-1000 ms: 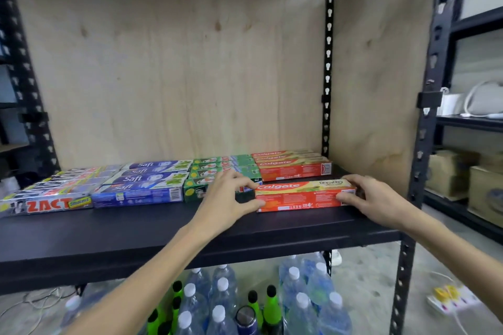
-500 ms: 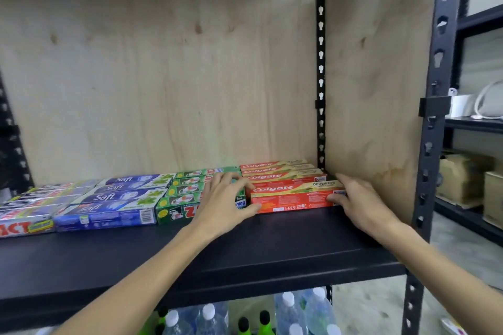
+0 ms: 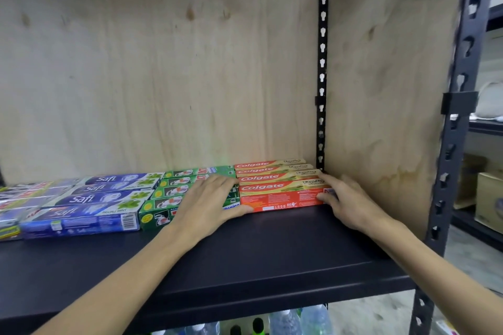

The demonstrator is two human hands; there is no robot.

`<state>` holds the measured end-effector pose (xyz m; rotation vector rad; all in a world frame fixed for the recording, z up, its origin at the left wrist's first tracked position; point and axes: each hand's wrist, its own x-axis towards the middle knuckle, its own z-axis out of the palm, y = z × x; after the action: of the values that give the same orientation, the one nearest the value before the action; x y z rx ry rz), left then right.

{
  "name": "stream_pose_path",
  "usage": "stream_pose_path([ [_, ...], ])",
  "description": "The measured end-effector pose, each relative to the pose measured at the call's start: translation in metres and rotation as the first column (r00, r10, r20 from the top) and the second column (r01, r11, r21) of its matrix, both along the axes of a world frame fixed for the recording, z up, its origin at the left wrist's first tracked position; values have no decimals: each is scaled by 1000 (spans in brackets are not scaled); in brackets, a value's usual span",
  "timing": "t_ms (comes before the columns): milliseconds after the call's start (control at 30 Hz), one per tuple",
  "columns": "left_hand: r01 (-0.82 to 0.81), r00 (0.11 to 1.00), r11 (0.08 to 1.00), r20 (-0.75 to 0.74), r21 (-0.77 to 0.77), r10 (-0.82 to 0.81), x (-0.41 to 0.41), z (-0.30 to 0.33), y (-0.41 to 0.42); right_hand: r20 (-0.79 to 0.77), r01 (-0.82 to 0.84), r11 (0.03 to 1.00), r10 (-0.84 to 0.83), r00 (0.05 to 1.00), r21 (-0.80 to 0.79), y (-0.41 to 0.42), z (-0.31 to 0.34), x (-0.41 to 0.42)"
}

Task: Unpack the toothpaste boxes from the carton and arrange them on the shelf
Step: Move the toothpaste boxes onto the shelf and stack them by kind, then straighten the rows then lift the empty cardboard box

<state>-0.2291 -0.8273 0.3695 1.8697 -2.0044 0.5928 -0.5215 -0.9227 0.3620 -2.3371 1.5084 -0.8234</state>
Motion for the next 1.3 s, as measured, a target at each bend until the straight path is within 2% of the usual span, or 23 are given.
stream_pose_path([
  [133,-25,996,1000,92,10,24,6,-1,-7,21,-7,1000,7,1000,8,-4,-1,1],
  [567,-40,995,999,90,6,39,0,-1,-3,16,14,999,-15,1000,37,0,-2,1],
  [700,-51,997,999,62,-9,51,-5,2,7,18,27,996,-26,1000,-80,11,-3,1],
  [933,-87,971,994,-227,-65,70,1,-7,32,36,73,955,-65,997,-287,52,-5,1],
  [1133,14,969,995,-243,-94,-37,-8,-11,69,285,-43,966,118,951,-256,110,-23,4],
  [1300,13,937,989,-343,-146,-63,-25,-25,125,387,-35,951,159,908,-309,167,-44,18],
])
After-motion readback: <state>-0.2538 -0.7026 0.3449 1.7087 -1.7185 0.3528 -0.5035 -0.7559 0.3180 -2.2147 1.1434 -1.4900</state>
